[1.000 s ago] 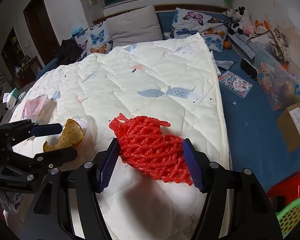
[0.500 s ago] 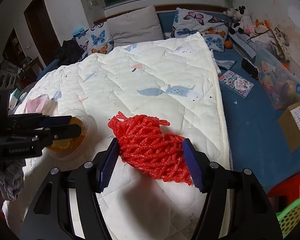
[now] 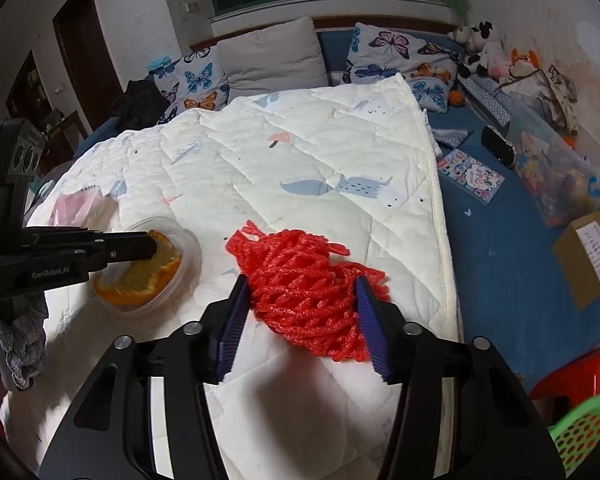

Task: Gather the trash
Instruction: 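Grasp the clear tub holding bread with the left tool, then drop the red mesh net into the basket with the right tool while the left drops the bread tub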

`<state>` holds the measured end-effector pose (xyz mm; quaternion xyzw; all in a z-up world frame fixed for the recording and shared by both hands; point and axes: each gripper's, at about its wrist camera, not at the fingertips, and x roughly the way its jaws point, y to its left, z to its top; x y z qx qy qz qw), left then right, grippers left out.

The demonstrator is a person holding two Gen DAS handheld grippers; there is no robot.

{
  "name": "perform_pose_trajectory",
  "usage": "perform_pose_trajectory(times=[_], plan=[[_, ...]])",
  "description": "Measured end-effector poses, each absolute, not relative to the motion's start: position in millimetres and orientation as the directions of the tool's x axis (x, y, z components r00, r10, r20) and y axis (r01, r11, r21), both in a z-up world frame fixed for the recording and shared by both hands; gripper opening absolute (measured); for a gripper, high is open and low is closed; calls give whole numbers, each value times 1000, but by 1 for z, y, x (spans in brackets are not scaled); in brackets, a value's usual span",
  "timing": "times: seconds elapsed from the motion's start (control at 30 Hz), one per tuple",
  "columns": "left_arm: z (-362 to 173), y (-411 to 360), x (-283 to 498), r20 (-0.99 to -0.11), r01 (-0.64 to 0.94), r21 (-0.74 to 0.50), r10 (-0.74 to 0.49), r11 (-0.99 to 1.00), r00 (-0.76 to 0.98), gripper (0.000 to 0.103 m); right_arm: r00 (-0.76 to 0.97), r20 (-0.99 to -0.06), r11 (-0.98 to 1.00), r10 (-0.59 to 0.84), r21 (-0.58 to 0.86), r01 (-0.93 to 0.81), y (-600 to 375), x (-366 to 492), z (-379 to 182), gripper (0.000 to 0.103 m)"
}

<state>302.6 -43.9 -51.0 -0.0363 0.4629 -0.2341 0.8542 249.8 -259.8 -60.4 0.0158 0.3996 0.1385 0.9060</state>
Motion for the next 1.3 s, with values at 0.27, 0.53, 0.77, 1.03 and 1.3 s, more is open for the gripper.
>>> perform_pose_trajectory(times=[0.27, 0.53, 0.77, 1.03, 1.3], plan=[[-19, -37, 278, -736, 368, -274, -440, 889, 515, 4, 681, -675, 959, 283, 186, -214, -272, 222, -37, 45], [20, -58, 233, -684, 450, -272, -500, 850, 531, 4, 722, -639, 964, 266, 196, -181, -298, 170, -7, 45], [30, -99, 199, -661, 521, -294, -565, 801, 494, 4, 744, -635, 977, 207, 181, -118, -334, 117, -1, 45], [36, -163, 160, -652, 619, -297, -628, 727, 425, 4, 738, -671, 987, 74, 156, 42, -401, 58, -14, 45], [31, -234, 131, -661, 702, -293, -668, 650, 342, 4, 717, -696, 974, -47, 126, 186, -459, 14, -28, 49]])
